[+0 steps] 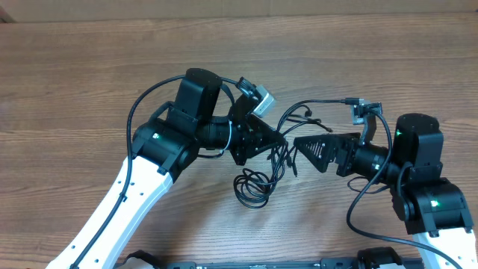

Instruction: Untangle cables

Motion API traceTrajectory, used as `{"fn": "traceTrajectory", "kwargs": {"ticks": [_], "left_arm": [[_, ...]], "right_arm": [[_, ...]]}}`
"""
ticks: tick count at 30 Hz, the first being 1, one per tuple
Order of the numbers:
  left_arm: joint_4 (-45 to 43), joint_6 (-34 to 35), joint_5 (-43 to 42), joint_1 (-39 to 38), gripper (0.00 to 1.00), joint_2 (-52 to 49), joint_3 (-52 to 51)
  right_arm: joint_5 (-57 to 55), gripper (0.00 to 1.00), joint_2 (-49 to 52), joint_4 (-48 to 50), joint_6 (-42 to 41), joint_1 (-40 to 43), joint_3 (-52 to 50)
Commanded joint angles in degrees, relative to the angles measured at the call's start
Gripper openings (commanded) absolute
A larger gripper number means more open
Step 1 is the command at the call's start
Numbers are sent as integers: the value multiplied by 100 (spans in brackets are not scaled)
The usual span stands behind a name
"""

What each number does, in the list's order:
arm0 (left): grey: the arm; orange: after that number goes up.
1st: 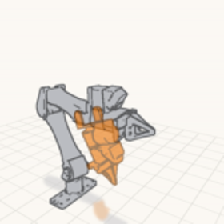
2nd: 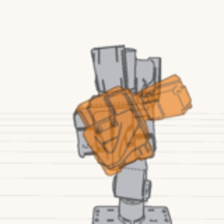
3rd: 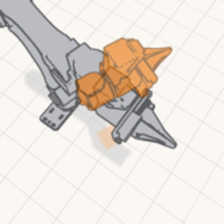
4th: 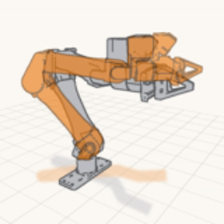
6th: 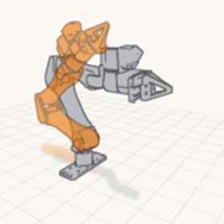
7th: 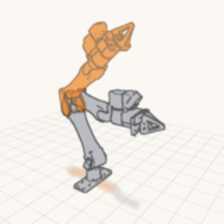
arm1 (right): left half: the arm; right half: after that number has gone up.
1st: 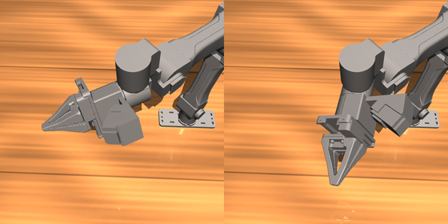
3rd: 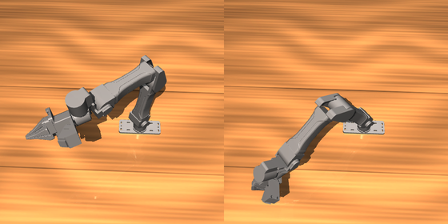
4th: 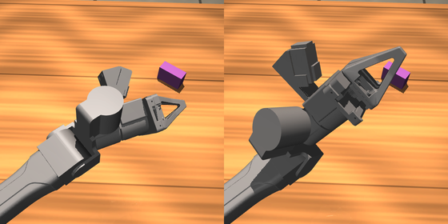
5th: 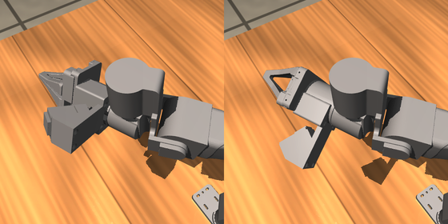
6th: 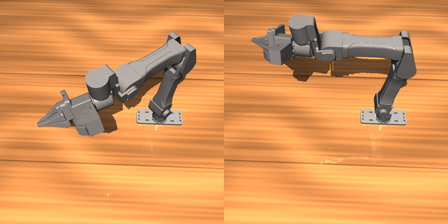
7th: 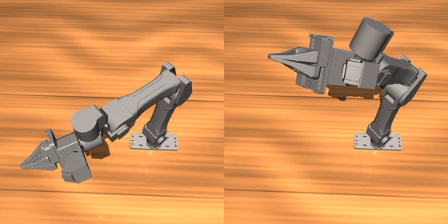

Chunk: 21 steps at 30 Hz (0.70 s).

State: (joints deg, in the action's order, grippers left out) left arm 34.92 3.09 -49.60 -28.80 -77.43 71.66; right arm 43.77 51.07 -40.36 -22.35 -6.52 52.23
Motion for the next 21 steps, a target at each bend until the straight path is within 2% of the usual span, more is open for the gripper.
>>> {"fn": "traceTrajectory", "kwargs": {"ticks": [1,6,21], "left_arm": [[-26,79,-7,-15,4,96,179],[2,74,-643,-15,4,96,179],[35,72,-649,-11,4,96,179]], "right_arm": [[66,100,-20,107,-343,-22,87],[-374,100,-20,-15,-549,-22,87],[-3445,100,-20,-1178,-719,-22,87]]}}
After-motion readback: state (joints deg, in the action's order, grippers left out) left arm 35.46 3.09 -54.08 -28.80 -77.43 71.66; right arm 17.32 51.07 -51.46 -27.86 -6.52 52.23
